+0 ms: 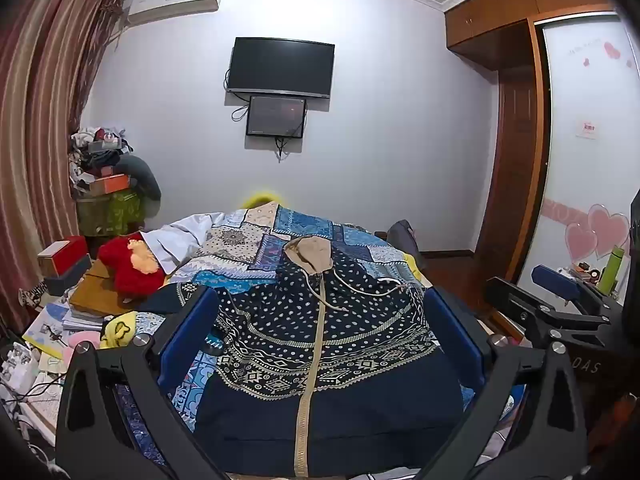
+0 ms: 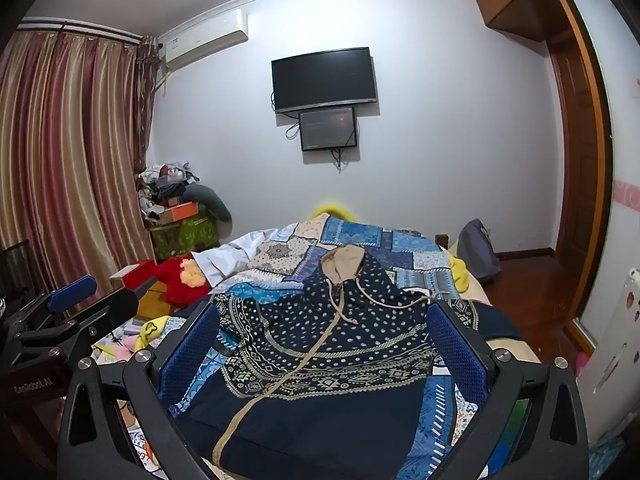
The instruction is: Fold large clothes
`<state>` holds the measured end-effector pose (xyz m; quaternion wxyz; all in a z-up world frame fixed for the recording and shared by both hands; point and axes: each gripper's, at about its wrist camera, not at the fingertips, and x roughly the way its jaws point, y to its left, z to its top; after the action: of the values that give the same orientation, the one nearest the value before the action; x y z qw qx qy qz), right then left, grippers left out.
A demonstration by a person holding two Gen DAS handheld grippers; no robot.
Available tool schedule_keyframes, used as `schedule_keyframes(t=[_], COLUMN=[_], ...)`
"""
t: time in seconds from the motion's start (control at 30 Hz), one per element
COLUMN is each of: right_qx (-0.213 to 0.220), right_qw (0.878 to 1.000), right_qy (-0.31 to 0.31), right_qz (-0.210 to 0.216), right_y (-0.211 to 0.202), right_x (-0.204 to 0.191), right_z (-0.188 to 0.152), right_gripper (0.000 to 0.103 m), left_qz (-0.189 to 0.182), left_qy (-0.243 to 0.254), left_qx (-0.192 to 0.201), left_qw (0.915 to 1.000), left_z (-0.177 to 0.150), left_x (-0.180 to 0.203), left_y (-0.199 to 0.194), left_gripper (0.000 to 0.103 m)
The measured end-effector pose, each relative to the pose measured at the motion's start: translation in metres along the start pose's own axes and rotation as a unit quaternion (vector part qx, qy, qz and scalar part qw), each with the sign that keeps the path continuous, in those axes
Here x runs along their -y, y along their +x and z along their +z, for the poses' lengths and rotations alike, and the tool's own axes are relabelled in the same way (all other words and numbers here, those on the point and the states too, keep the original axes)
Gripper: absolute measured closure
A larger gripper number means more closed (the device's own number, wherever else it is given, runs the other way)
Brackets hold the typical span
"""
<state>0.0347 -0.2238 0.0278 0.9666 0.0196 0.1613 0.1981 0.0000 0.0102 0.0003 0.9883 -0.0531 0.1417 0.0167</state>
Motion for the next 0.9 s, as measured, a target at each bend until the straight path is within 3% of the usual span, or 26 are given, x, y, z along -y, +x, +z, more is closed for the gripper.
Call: schedule_keyframes(t=[0.9], right_qx=[-0.006], right_qw=[1.000], right_qy=[0.000], right_qz=[-0.002], right_y=[0.0077], right_x=[0.0038], right_z=[0.0012], right_gripper=[0.000], left_qz=[0.004], left_qy=[0.001], left_qx=[-0.003], left_qw=[1.0000], left_z=[0.0015], left_x=[0.0006], left_y=[0.0064], left_gripper=[0.000])
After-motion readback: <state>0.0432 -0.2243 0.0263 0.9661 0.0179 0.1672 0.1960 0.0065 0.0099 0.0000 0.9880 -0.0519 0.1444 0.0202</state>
